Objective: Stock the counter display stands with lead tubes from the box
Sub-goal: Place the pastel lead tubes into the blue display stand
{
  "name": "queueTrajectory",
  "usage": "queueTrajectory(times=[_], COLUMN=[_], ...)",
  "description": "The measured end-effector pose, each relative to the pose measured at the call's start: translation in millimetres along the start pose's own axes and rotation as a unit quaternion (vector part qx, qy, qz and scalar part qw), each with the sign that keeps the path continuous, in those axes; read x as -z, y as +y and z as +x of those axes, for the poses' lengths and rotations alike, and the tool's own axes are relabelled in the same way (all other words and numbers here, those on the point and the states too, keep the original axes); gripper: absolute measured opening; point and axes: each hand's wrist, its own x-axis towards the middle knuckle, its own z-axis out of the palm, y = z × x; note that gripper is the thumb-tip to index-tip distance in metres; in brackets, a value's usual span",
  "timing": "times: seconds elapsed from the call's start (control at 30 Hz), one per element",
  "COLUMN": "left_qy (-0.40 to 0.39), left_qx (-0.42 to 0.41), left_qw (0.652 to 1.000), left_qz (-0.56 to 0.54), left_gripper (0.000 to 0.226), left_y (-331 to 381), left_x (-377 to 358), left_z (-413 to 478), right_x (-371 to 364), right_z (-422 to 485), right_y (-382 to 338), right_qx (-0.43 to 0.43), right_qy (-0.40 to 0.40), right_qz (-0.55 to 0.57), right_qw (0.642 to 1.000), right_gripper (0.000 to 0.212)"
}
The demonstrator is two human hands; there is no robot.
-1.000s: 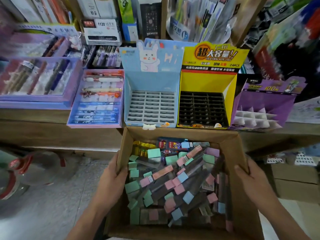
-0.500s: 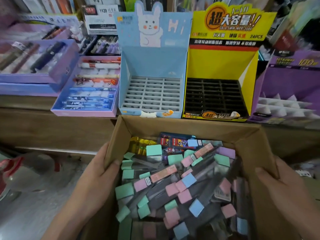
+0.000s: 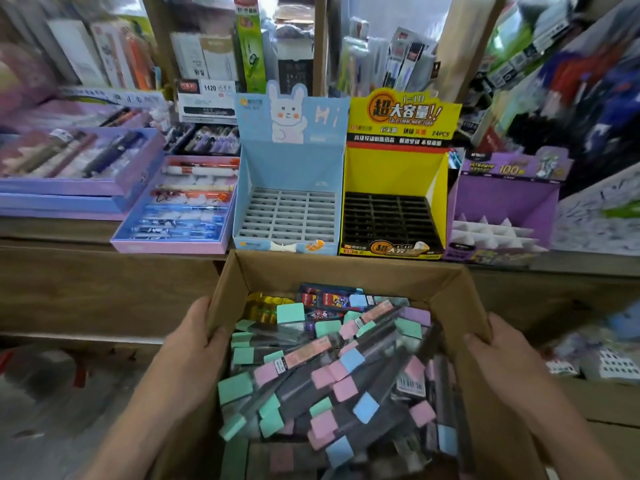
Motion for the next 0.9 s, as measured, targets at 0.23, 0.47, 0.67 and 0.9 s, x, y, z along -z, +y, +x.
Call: queueTrajectory(times=[0.23,0.47,0.67,0.9], left_qy=[0.053,0.103,-0.116,-0.210], left_qx=[-0.066,-0.238,-0.173,-0.137], left_qw=[0.996,0.959,0.971,0.961], left_qz=[0.037,0.111,0.115,0.118], left_gripper=[0.059,0.047,0.026,0.026], left_y=[13.7,36.4,53.9,56.5], left_x=[2.7,1.5,-12.3,-31.1], left_z=[-8.8,-24.9,-21.7,-9.3], right_x=[3.6,2.2,1.0,-31.4], right_z=[-5.1,-19.6,-35.0,-15.0], right_y=[-7.1,-11.2,-28.5,-33.4], right_qx=[0.007,0.099,0.289,0.278], right_qy=[0.019,0.131,0.010,-0.223], right_qz=[0.004,-0.015,-0.079,-0.194], right_qw=[1.000,0.986,0.954,0.914], right_gripper=[0.009,0.049,0.051,0.083])
